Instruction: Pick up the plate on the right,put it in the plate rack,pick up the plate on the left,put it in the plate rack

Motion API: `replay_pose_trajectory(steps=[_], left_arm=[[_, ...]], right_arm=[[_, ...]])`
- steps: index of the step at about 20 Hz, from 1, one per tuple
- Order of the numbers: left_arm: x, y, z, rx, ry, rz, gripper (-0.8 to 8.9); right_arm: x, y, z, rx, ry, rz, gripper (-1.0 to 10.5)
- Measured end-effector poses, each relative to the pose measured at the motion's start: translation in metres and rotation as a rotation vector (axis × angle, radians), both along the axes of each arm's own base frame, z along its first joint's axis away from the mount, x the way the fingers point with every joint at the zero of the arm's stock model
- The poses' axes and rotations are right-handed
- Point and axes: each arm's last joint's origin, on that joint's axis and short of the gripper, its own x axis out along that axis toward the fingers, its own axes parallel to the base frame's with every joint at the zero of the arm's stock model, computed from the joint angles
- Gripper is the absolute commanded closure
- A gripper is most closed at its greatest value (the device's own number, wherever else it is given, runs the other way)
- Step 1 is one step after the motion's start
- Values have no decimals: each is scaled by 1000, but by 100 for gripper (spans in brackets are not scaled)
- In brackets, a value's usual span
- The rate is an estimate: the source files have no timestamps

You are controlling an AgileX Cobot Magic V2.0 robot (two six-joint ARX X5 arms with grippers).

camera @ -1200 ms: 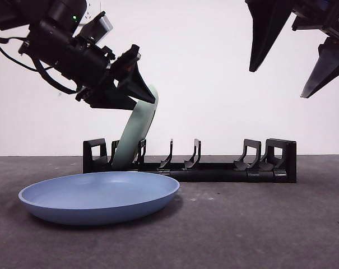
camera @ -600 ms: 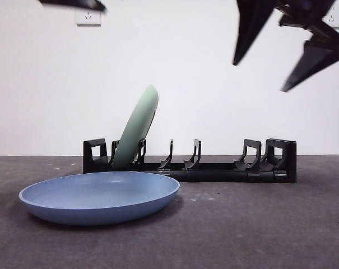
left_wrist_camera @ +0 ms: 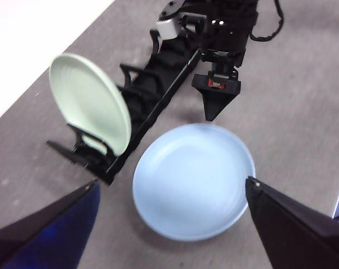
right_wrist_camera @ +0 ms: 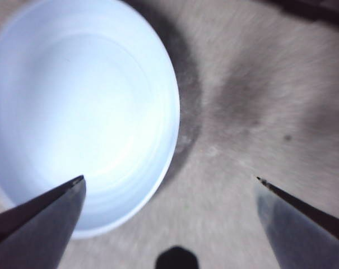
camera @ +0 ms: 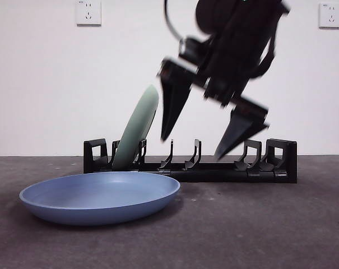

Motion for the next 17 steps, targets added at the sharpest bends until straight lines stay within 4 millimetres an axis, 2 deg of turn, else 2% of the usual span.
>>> replay_pose_trajectory(steps=[4, 7, 10, 14, 16, 17], left_arm=[[-7, 1, -5, 119, -2, 13, 362], [-6, -2, -8, 192, -7, 14, 349], [-4, -8, -10, 237, -13, 4, 341], [1, -18, -13, 281, 2, -32, 342], [3, -23, -15, 292, 9, -59, 341], [2, -24, -15, 295, 11, -70, 342]], right_arm=[[8, 10, -33, -46, 56, -22, 450], [11, 14, -44, -59, 56, -39, 519], [10, 23, -50, -53, 45, -40, 534], [7, 34, -53, -46, 29, -28, 794], [4, 39, -55, -42, 31, -14, 960], [3, 40, -56, -42, 31, -10, 962]])
